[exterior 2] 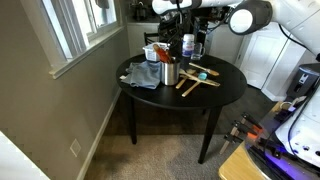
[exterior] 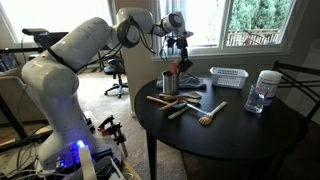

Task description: Remove the black spatula from the silver tin and put it on the table

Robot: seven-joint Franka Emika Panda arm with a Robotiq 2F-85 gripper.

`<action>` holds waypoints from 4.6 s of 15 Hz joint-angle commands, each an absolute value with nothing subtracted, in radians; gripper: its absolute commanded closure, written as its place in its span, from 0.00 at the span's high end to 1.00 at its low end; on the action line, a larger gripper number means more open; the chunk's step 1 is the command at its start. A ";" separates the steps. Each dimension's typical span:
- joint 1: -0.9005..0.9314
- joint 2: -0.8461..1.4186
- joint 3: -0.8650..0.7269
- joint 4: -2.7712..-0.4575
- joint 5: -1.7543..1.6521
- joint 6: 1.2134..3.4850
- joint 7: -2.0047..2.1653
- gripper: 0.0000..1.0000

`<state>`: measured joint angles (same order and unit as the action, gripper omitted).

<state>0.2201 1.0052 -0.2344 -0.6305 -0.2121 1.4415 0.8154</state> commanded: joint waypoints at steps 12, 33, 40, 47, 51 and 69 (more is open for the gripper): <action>0.240 0.985 -0.264 -0.580 -0.236 1.329 0.820 0.06; 0.321 0.900 -0.412 -0.411 -0.340 1.151 0.811 0.06; 0.322 0.838 -0.450 -0.406 -0.337 1.149 0.833 0.06; 0.322 0.809 -0.501 -0.410 -0.336 1.131 0.835 0.06; 0.325 0.812 -0.520 -0.408 -0.334 1.126 0.832 0.06; 0.309 0.838 -0.528 -0.379 -0.324 1.141 0.815 0.47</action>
<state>0.3090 0.8384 -0.5282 -0.3794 -0.3238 1.1409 0.8154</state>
